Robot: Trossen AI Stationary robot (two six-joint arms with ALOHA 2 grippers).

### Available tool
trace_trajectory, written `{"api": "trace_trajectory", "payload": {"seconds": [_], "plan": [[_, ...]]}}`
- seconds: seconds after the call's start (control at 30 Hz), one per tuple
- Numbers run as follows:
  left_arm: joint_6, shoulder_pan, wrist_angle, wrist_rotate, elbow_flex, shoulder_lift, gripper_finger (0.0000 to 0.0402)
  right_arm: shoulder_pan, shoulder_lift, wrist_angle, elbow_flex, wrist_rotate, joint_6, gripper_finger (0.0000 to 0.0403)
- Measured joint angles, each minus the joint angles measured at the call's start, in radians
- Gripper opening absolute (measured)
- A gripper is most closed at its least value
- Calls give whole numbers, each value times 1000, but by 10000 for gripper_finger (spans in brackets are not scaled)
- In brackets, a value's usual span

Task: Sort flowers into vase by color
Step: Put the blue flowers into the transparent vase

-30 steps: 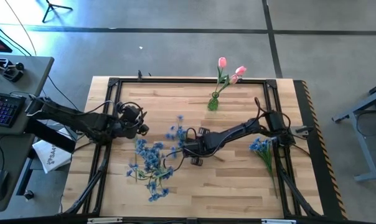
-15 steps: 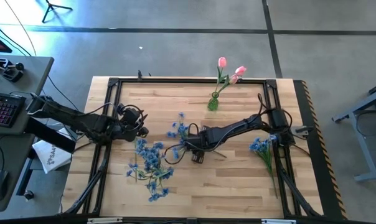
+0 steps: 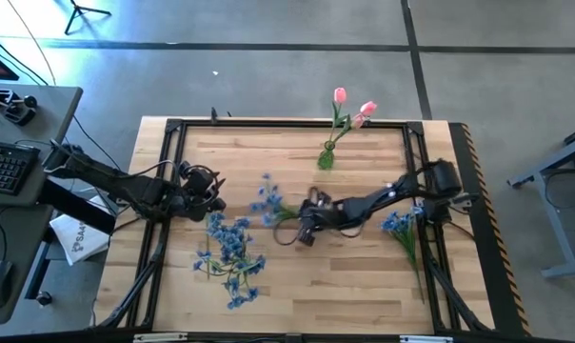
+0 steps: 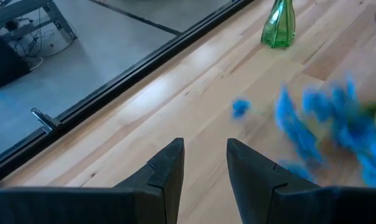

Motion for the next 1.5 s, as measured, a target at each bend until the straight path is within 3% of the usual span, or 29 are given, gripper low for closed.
{"api": "trace_trajectory", "payload": {"seconds": [0.17, 0.3, 0.37, 0.5, 0.73, 1.0, 1.23, 1.5], "plan": [[-24, -24, -6, -9, 0, 0, 110, 37, -220, 632, -256, 46, -160, 7], [-23, -36, -7, -9, 0, 0, 110, 50, -236, 1283, -454, -132, -301, 8], [-23, -42, -6, -10, 0, 0, 110, 48, -228, 1496, -506, -264, -348, 6], [-23, -48, -4, -11, 1, -1, 110, 47, -232, 1424, -507, -462, -424, 5], [-23, -47, 6, -10, 1, 0, 110, 56, -152, 1448, -297, -528, -458, 5], [-22, -47, 2, -12, 1, 0, 110, 97, 116, 1496, 86, -603, -520, 2], [-18, -47, 0, -12, 1, 0, 110, 87, 312, 1495, 387, -704, -448, 1], [-2, -47, 0, -11, 1, 0, 110, 58, 463, 1495, 575, -720, -301, 1]]}}
